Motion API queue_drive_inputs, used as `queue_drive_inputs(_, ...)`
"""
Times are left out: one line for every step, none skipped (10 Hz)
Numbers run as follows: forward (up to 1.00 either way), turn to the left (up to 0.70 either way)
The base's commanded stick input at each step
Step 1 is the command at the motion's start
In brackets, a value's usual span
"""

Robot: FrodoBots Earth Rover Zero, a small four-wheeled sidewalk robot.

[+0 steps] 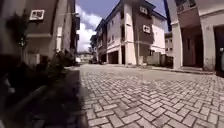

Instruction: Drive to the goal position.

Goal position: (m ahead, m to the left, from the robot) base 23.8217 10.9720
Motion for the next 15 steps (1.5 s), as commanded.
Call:
queue_drive_inputs(0.70,0.00)
queue_drive_inputs(0.70,-0.03)
queue_drive_inputs(0.70,-0.10)
queue_drive_inputs(0.70,-0.28)
queue_drive_inputs(0.70,-0.19)
queue_drive_inputs(0.70,0.00)
queue_drive_inputs(0.70,0.00)
queue_drive_inputs(0.70,0.00)
queue_drive_inputs(0.70,0.00)
queue_drive_inputs(0.70,0.00)
queue_drive_inputs(0.70,0.00)
queue_drive_inputs(0.70,0.00)
queue_drive_inputs(0.70,0.09)
queue_drive_inputs(0.70,0.25)
queue_drive_inputs(0.70,0.33)
